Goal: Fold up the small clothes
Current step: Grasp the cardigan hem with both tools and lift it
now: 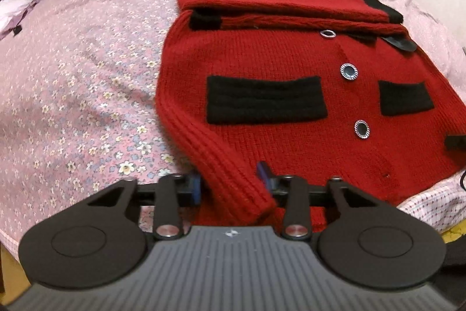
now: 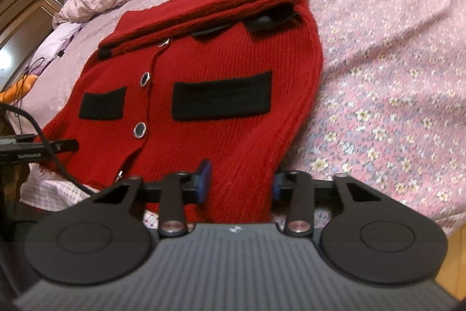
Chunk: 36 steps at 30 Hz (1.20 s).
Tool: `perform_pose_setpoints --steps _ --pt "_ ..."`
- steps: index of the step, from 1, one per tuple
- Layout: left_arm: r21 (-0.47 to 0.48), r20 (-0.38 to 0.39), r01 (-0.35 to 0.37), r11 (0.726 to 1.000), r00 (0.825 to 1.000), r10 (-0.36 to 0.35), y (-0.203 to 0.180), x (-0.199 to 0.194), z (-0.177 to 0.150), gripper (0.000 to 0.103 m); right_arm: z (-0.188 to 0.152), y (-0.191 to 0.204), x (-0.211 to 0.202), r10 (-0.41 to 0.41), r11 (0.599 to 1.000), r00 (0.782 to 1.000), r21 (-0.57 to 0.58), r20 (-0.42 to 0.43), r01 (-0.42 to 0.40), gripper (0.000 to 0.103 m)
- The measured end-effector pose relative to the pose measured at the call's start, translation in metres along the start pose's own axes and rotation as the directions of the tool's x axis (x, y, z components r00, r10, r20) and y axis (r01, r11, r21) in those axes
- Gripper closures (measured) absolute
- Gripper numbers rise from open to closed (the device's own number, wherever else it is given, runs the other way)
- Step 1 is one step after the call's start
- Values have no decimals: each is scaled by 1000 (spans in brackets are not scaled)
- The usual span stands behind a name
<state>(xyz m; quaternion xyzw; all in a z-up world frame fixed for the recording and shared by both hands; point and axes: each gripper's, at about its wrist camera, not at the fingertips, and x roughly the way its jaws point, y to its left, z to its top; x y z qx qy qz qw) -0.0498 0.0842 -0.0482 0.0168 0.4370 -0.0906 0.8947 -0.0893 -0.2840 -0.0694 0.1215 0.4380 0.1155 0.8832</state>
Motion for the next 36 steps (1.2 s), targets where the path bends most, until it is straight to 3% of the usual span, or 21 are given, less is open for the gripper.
perform_pose_setpoints --steps 2,4,8,13,17,24,31,36 --pt "-39 0 9 999 1000 -9 7 -1 2 81 -1 -2 0 4 1000 1000 16 6 -4 85" --pt "-94 4 39 995 999 -39 15 -4 4 86 1 -4 -3 37 998 999 48 28 -39 86" --pt "-180 82 132 975 990 -119 26 -18 15 88 15 -4 -16 142 985 984 86 109 -151 87" --pt "-236 210 245 940 958 -196 31 -38 41 88 44 1 -34 217 969 948 70 234 -239 87" --pt "-228 280 240 944 944 -172 29 -51 62 90 61 4 -39 226 965 923 62 310 -257 87" --pt "-302 351 269 914 923 -156 38 -62 94 91 85 -12 -44 232 934 866 147 443 -326 87" --pt "-350 415 285 892 901 -125 41 -66 135 91 113 -14 -48 193 942 845 148 499 -302 87" --pt "-374 424 266 888 901 -91 47 -53 163 91 136 -20 -41 160 950 835 149 527 -276 87"
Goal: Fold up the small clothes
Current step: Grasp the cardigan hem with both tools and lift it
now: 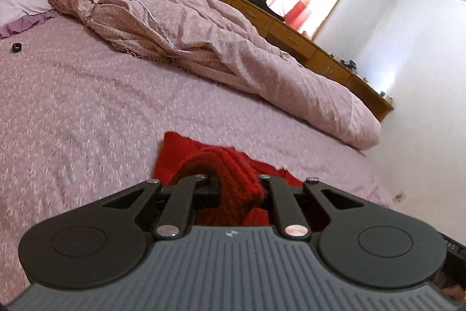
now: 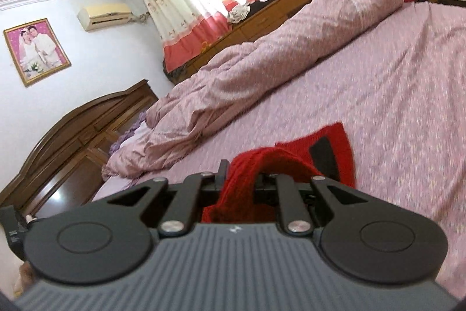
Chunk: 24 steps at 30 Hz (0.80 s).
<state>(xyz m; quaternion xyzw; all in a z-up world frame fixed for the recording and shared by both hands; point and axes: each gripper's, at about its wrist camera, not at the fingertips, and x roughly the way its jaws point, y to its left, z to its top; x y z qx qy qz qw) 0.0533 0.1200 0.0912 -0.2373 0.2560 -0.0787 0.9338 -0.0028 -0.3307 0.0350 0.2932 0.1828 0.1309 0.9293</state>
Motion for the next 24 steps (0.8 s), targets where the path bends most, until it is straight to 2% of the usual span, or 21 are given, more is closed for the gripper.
perform_pose_setpoints --steps 4,10,19,24 --pt "-22 0 -26 999 1000 26 2 25 14 91 15 -6 19 -24 1000 1000 0 13 24 88" --pt "-6 5 -67 998 998 67 2 66 34 91 30 -15 51 -53 998 998 -11 31 54 87" --pt "22 -68 -135 991 988 136 9 153 51 91 39 -33 110 -114 993 993 -41 4 114 87" --pt "70 -125 -191 979 972 199 24 201 44 91 35 -54 143 -169 985 986 -27 -17 168 87"
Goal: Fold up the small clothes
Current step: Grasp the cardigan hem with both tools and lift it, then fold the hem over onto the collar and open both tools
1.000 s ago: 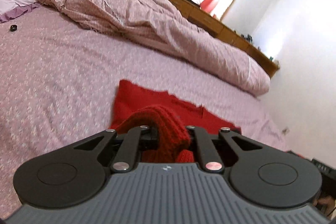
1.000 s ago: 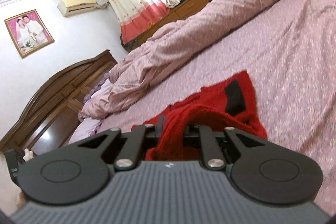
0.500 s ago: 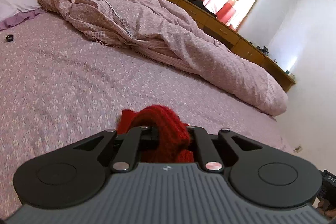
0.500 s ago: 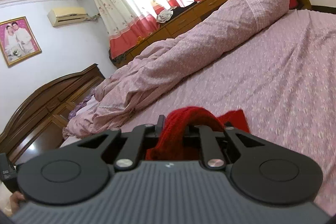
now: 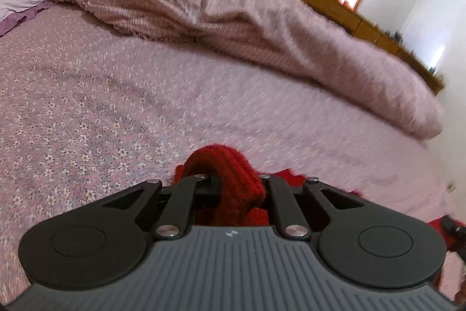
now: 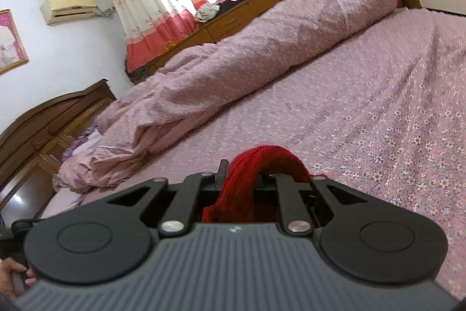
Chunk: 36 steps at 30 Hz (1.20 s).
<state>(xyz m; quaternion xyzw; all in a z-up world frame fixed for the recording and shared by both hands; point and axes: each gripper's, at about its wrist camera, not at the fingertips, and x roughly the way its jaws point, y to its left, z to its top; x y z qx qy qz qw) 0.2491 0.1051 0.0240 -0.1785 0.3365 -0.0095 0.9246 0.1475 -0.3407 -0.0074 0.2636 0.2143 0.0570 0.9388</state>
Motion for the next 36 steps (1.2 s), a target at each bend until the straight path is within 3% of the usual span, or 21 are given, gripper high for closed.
perform_pose_setpoints --steps 6,12,15,17,19,21,28,36 --pt "84 -70 -40 996 997 45 9 40 -15 90 -28 -24 39 -123 991 989 35 -77 126 85" --pt "127 -89 -27 992 995 39 6 37 -8 88 -41 -29 39 -112 992 992 49 -52 114 84" --pt "128 -82 -14 992 996 24 5 27 -7 80 -39 -30 34 -105 992 993 70 -59 109 82" --pt "133 -76 -12 991 997 22 1 16 -7 66 -39 -29 29 -105 991 993 81 -59 110 79" --pt "141 -60 -15 990 998 24 -3 4 -6 57 -38 -28 27 -114 988 992 103 -55 119 72" --pt "162 -42 -13 987 999 20 -8 -7 -6 52 -39 -27 18 -121 985 992 123 -36 124 55" --pt "216 -19 -27 976 999 32 -19 -33 -11 41 -46 -21 -9 -130 988 991 87 -15 131 54" --pt "275 -34 -108 955 992 122 -25 -41 -41 36 -58 -14 -32 -177 984 984 32 10 176 54"
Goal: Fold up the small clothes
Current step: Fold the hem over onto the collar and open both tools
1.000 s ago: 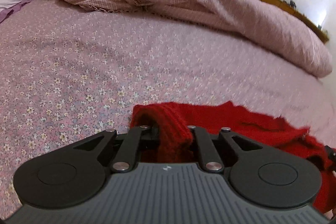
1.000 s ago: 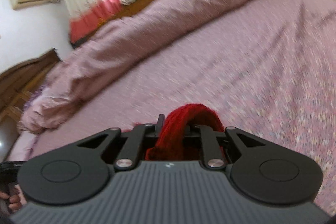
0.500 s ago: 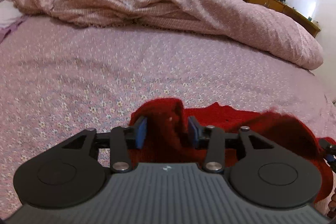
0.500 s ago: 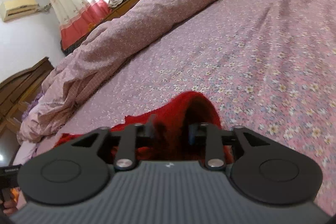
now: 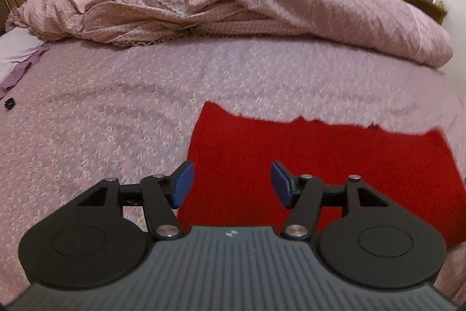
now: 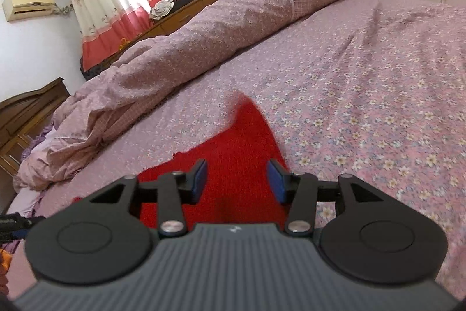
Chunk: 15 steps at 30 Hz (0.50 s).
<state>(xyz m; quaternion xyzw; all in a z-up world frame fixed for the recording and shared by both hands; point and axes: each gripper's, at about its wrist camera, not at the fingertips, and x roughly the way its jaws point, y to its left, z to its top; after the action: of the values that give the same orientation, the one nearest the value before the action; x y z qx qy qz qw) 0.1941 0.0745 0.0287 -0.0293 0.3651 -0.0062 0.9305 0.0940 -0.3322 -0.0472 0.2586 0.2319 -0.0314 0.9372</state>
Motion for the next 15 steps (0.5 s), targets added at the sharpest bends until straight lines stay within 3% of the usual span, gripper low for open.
perform_pose_setpoints --steps 8,15 --pt "-3 -68 -21 1000 997 21 -7 0 -24 27 -8 -3 -20 3 998 1000 69 -5 -2 54" --pt "41 -69 -47 998 996 50 -12 -1 -36 20 -16 -9 -43 -21 991 1000 135 -16 23 55"
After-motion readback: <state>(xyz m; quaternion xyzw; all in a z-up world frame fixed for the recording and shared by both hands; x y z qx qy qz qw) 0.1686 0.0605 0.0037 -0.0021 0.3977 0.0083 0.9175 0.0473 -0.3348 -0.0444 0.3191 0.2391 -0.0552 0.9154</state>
